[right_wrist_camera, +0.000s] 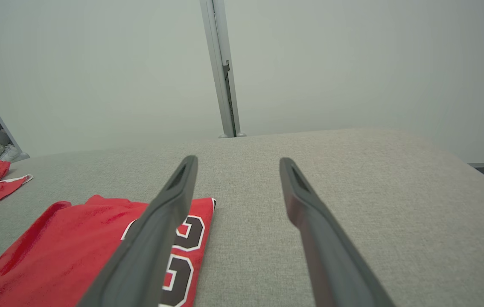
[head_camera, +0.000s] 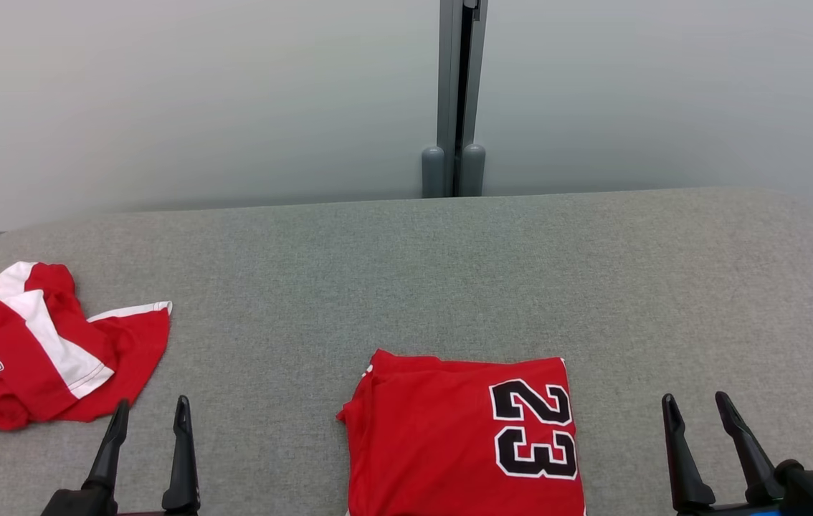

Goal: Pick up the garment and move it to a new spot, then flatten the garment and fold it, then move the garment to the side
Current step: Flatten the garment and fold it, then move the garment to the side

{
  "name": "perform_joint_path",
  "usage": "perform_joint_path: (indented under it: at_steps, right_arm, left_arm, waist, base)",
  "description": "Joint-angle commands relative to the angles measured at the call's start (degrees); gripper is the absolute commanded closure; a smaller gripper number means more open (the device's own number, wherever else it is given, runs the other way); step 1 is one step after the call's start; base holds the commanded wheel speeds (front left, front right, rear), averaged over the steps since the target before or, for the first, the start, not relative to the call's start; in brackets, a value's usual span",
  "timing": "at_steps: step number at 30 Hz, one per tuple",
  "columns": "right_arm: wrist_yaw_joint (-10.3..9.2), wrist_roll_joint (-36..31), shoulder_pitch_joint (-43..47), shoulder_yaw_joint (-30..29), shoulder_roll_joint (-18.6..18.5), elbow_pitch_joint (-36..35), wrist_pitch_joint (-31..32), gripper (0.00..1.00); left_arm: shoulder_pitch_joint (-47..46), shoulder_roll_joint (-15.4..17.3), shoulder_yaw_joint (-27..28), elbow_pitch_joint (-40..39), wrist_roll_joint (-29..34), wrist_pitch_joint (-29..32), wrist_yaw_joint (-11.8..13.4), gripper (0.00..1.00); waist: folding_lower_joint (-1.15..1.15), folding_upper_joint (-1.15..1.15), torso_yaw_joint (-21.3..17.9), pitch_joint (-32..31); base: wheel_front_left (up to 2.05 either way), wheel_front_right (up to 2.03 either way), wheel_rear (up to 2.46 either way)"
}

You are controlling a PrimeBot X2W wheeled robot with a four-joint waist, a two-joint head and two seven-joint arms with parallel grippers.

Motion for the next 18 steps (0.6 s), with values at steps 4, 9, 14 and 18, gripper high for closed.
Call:
perform_joint_path:
  at_steps: [4,9,14,18]
  right_arm:
    - [0.01,-0.2,0.9,0.1,0.0,-0.1,1.2,0.0]
    - [0.01,-0.1,0.9,0.1,0.0,0.0,1.6,0.0]
    - [0.01,0.1,1.0,0.2,0.0,0.2,1.8,0.0]
    - [0.01,0.2,1.1,0.2,0.0,0.4,1.7,0.0]
  left_arm:
    - [0.5,-0.4,0.6,0.7,0.9,-0.3,-0.7,0.0]
    - [0.3,-0.9,1.6,1.0,1.4,-0.3,-1.0,0.0]
    - [0.1,-1.5,2.2,1.0,2.0,-0.3,-1.5,0.0]
    - [0.2,-1.9,2.6,1.0,2.5,-0.3,-1.7,0.0]
  waist:
    - [0.0,0.01,0.3,-0.2]
    - [0.0,0.01,0.6,-0.2]
    - [0.0,0.01,0.7,-0.1]
    - [0.0,0.01,0.7,0.0]
  base:
    - [0.0,0.0,0.0]
    - [0.0,0.0,0.0]
    - [0.0,0.0,0.0]
    - [0.0,0.0,0.0]
